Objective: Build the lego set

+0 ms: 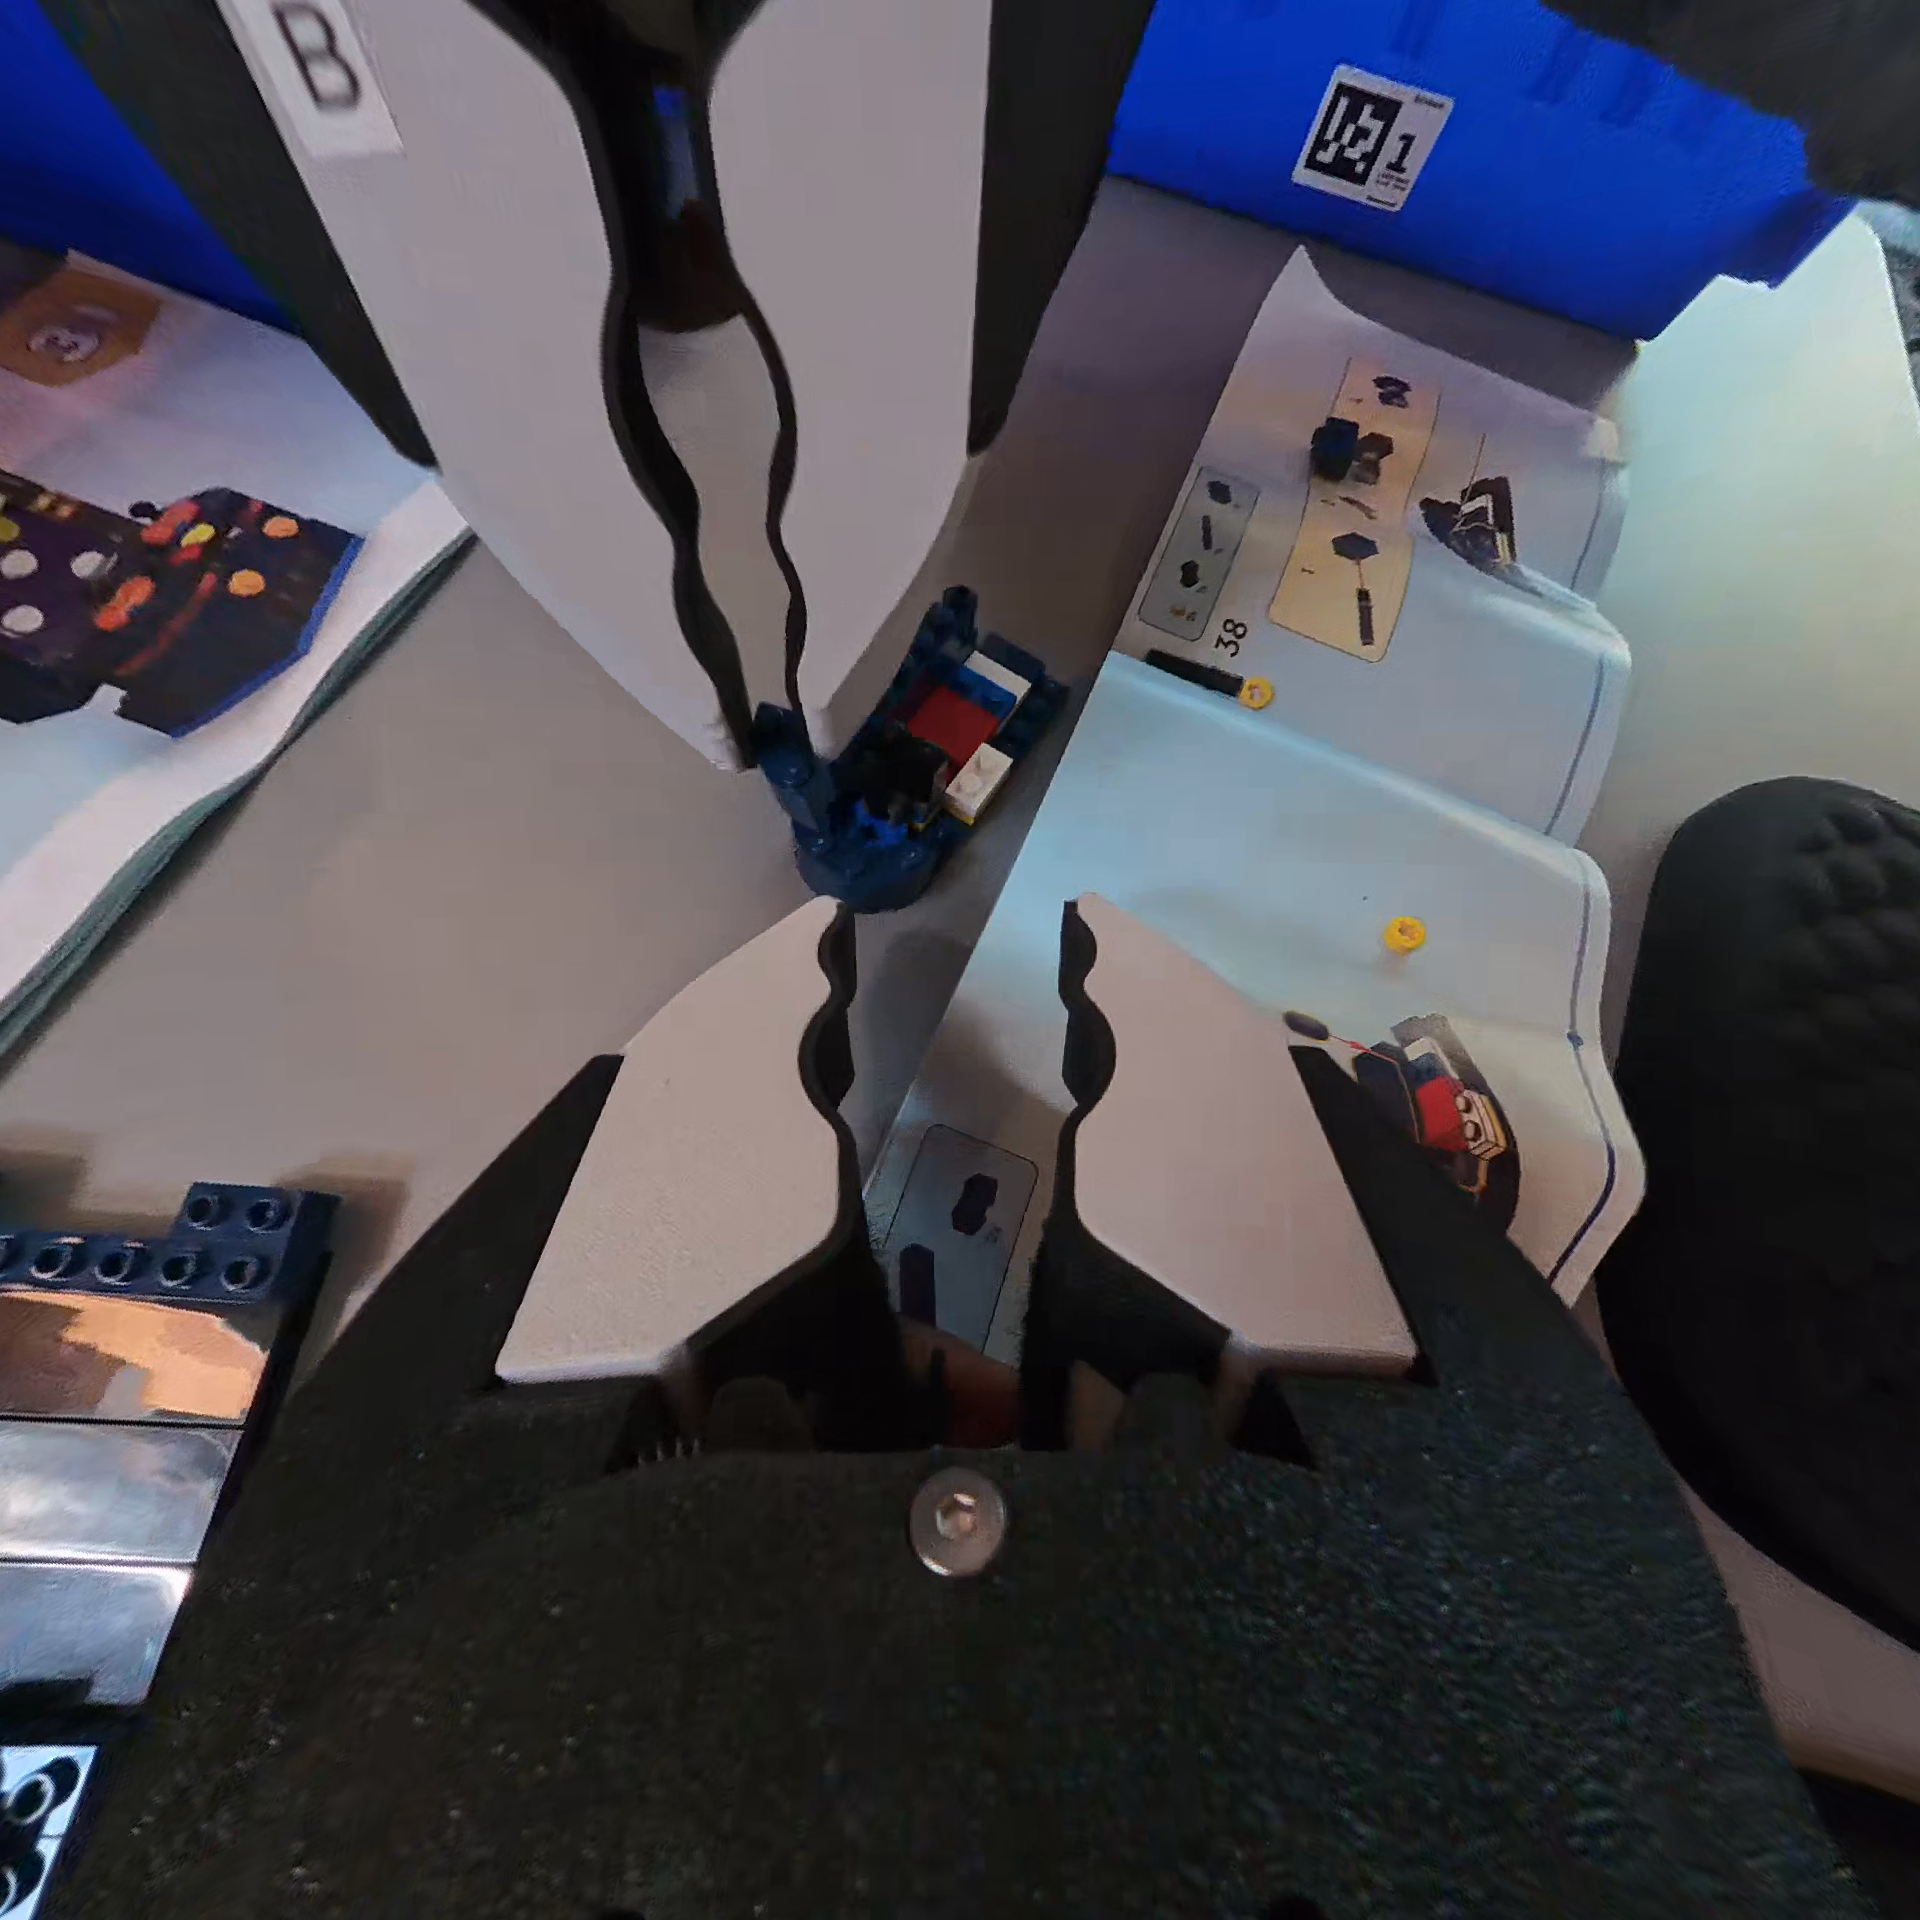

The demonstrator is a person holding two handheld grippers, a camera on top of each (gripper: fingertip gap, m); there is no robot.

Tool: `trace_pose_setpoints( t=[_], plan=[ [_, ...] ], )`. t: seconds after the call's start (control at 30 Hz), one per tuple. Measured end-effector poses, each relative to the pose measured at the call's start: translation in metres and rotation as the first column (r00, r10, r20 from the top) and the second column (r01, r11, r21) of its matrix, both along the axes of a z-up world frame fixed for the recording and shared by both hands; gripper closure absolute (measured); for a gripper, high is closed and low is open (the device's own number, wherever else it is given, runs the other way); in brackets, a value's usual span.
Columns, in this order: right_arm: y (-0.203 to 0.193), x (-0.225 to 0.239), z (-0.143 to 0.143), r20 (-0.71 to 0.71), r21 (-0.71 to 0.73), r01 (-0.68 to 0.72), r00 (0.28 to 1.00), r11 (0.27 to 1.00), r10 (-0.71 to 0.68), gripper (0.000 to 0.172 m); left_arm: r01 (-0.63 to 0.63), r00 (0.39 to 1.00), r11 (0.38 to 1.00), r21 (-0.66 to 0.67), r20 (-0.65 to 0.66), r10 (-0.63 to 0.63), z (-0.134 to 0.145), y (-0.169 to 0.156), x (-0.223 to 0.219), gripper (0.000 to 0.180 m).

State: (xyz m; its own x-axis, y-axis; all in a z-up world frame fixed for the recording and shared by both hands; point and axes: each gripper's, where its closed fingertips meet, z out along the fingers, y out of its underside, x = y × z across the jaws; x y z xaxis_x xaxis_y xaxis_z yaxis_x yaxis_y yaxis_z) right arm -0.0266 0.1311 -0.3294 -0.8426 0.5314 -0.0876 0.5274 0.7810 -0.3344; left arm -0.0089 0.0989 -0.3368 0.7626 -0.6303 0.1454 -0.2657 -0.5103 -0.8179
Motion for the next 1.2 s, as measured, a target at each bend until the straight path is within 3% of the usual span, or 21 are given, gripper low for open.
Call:
trace_pose_setpoints(
  t=[0.43, 1.2],
  plan=[
    [0.002, 0.004, -0.013, 0.115, 0.015, 0.061, 0.991, 0.998, -0.062, 0.164, 0.000, 0.999, 0.999, 0.036, -0.038, 0.002, -0.001, 0.011, 0.004, 0.129],
    [-0.003, 0.009, -0.010, 0.163, -0.094, 0.112, 0.982, 0.989, -0.096, 0.166, 0.048, 0.997, 0.999, 0.023, -0.061, -0.047, -0.005, 0.008, 0.010, 0.131]
  ],
)
